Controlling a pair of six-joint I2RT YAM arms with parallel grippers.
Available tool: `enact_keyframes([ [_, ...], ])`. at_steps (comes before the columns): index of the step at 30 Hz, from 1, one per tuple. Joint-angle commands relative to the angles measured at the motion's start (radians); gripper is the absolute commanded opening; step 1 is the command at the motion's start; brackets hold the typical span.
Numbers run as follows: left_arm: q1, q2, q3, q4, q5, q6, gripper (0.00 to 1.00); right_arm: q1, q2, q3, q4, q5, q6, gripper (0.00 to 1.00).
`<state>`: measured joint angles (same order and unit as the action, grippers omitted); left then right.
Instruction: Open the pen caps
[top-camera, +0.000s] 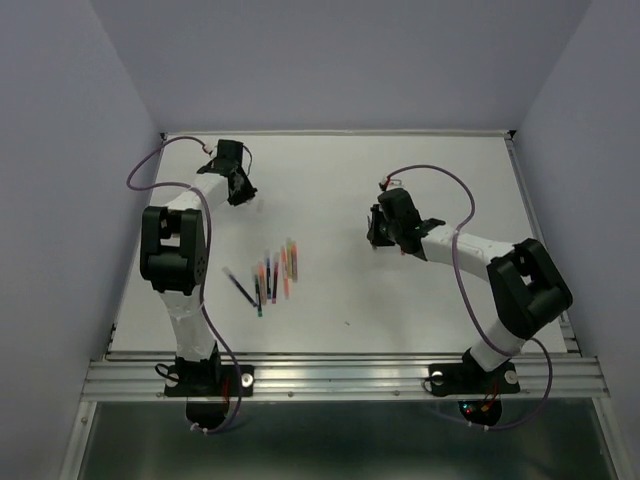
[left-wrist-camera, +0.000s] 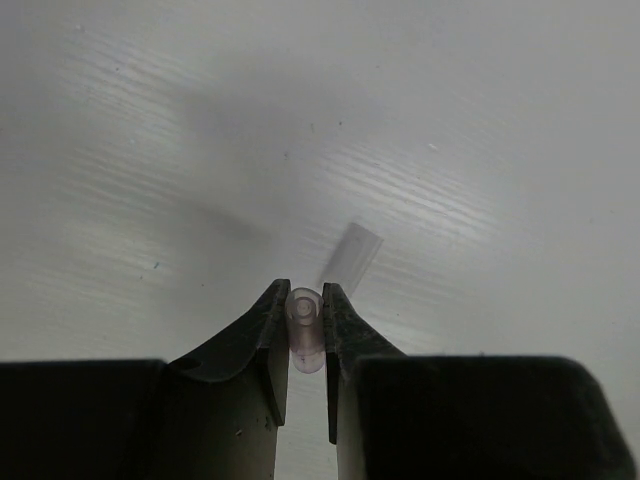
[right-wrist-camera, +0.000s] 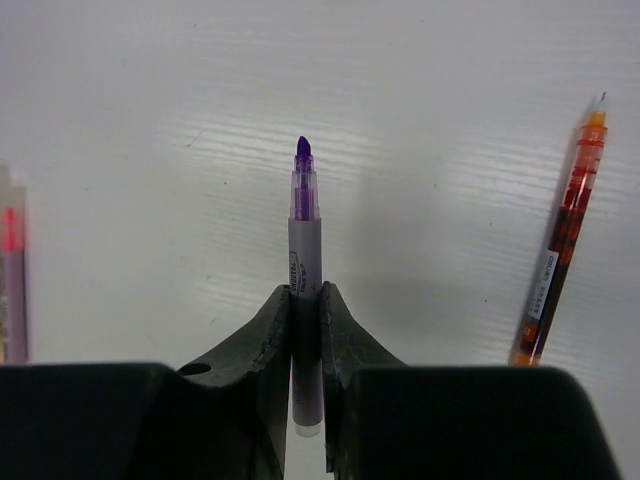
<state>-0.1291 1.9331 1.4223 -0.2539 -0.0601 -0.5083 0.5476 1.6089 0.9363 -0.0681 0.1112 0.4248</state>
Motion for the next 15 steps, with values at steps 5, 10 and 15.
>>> enact_keyframes([
  [5, 0.003, 0.076, 0.104, -0.070, -0.075, 0.045, 0.00, -0.011, 0.103, 0.117, -0.085, 0.191, -0.032, 0.08],
  [10, 0.003, 0.104, 0.110, -0.073, -0.078, 0.044, 0.00, -0.020, 0.141, 0.134, -0.117, 0.225, -0.020, 0.11],
  [15, 0.003, 0.122, 0.109, -0.071, -0.066, 0.039, 0.00, -0.020, 0.152, 0.144, -0.156, 0.303, 0.018, 0.14],
])
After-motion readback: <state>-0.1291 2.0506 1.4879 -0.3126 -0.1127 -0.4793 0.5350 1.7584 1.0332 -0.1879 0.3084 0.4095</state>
